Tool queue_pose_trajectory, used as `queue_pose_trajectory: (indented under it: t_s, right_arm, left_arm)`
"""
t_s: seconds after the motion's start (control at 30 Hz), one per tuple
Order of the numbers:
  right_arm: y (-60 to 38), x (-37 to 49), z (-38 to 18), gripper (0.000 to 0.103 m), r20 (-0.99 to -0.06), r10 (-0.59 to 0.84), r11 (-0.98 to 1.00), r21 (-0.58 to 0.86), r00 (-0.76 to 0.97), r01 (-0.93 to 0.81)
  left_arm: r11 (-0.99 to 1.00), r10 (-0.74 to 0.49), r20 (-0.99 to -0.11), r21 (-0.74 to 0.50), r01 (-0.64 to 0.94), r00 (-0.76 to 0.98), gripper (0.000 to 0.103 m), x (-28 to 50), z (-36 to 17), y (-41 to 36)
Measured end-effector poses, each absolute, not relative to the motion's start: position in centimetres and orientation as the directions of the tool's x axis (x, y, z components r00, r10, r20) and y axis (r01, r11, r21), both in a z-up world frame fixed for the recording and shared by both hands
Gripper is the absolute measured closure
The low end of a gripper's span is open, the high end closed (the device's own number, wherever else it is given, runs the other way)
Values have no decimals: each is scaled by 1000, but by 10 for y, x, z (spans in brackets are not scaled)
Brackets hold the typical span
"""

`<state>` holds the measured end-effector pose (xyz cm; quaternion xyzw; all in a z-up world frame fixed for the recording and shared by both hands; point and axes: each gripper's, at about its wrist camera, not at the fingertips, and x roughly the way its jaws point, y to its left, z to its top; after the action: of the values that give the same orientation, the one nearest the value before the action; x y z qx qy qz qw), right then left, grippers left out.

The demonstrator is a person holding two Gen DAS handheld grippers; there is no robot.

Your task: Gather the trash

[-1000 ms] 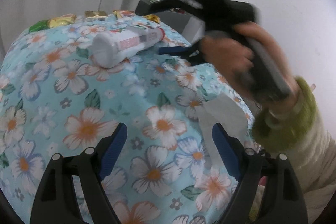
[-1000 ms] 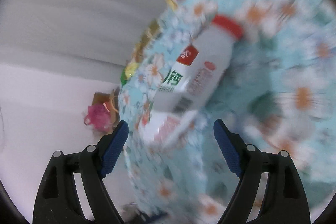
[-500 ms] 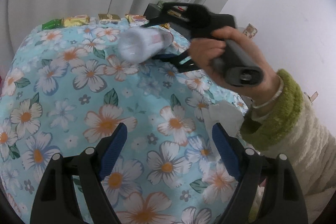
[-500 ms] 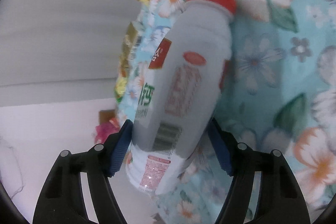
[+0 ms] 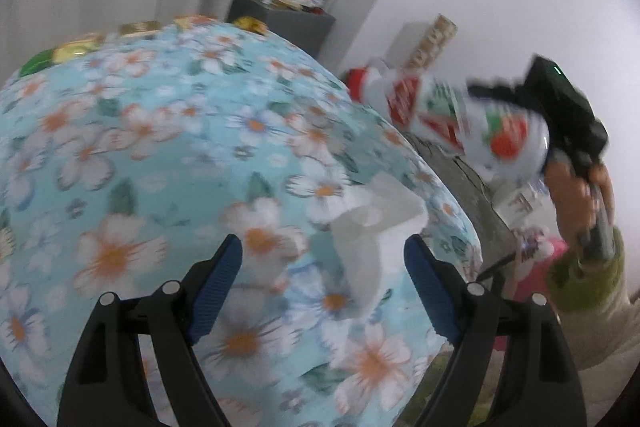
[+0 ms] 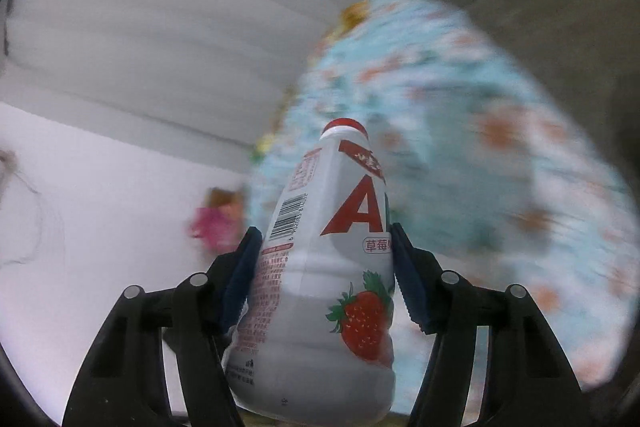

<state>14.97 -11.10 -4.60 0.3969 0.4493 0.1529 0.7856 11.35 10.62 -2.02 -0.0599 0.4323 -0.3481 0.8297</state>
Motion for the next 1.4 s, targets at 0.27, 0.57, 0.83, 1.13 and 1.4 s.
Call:
queue_pose_trajectory:
  t_s: [0.27, 0.57, 0.83, 1.13, 1.4]
  right_arm:
    - [-113, 92, -96, 46, -713, 407, 772, 603, 571, 203]
    - [-108, 91, -109, 45, -712, 407, 788, 590, 573, 174]
    - [-107, 93, -106, 42, -728, 406, 808, 568, 553, 156]
    - [-105, 103, -110, 36, -744, 424, 817, 561, 516, 138]
    - [-104, 111, -114, 35, -755, 428, 815, 560, 497, 148]
  left_arm:
    - [719, -624, -712, -359, 595, 323, 22, 122, -28, 49]
    - [747, -526, -785, -242, 619, 327, 31, 134, -48, -3]
    - [756, -395, -804, -10, 655, 444, 50, 124, -58, -31]
    - [730, -371, -804, 56, 681, 464, 71, 121, -58, -40]
    - [719, -362, -795, 93, 689, 486, 83, 114, -56, -44]
